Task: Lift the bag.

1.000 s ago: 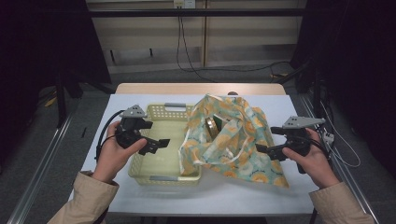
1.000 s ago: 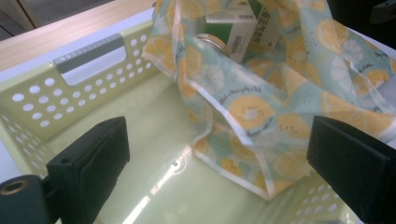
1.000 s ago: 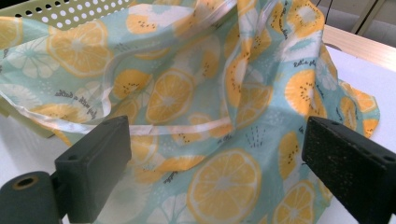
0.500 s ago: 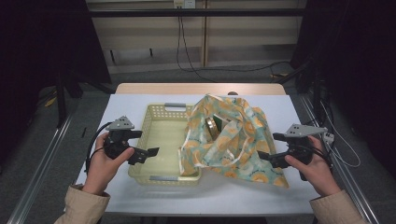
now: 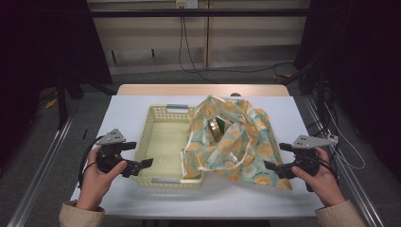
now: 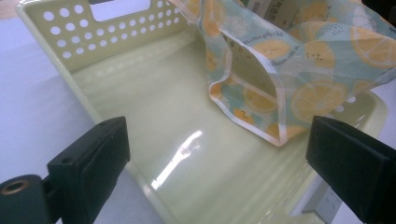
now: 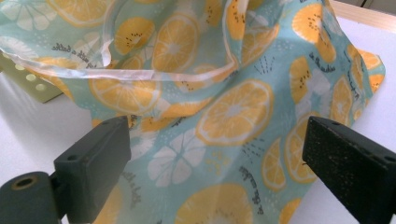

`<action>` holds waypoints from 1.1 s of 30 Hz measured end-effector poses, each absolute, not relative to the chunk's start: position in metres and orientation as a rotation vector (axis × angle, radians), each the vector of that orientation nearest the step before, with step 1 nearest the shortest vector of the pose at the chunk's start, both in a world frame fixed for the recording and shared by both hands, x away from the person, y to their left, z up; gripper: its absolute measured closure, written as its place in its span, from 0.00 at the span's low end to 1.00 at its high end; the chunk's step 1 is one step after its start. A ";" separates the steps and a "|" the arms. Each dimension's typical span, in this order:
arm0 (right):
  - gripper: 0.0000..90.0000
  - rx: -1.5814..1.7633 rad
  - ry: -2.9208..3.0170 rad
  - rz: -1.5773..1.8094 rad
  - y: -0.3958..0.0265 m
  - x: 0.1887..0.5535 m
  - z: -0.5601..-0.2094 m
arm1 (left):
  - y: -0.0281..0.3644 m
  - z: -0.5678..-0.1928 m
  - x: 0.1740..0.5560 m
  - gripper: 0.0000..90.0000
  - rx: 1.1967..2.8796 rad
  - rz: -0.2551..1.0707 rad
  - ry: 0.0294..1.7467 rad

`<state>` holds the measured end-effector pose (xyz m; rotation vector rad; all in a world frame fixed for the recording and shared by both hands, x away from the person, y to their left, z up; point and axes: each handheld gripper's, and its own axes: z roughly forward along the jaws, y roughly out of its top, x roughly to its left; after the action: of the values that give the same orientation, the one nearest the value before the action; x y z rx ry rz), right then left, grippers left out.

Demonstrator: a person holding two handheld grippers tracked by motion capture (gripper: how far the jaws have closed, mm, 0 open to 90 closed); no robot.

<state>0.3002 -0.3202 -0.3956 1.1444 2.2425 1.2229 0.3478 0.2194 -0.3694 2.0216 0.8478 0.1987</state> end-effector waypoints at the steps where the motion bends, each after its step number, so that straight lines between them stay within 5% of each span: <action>1: 0.08 1.148 2.238 1.228 -0.321 0.300 -0.397 | 0.222 -0.370 0.347 0.07 2.031 0.199 0.845; 33: 0.08 1.197 2.230 1.216 -0.333 0.284 -0.424 | 0.239 -0.394 0.329 0.07 1.991 0.168 0.869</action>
<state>0.2837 -0.3327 -0.4237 1.1971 2.2304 1.2164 0.3288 0.2388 -0.3941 1.9910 0.8693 0.1678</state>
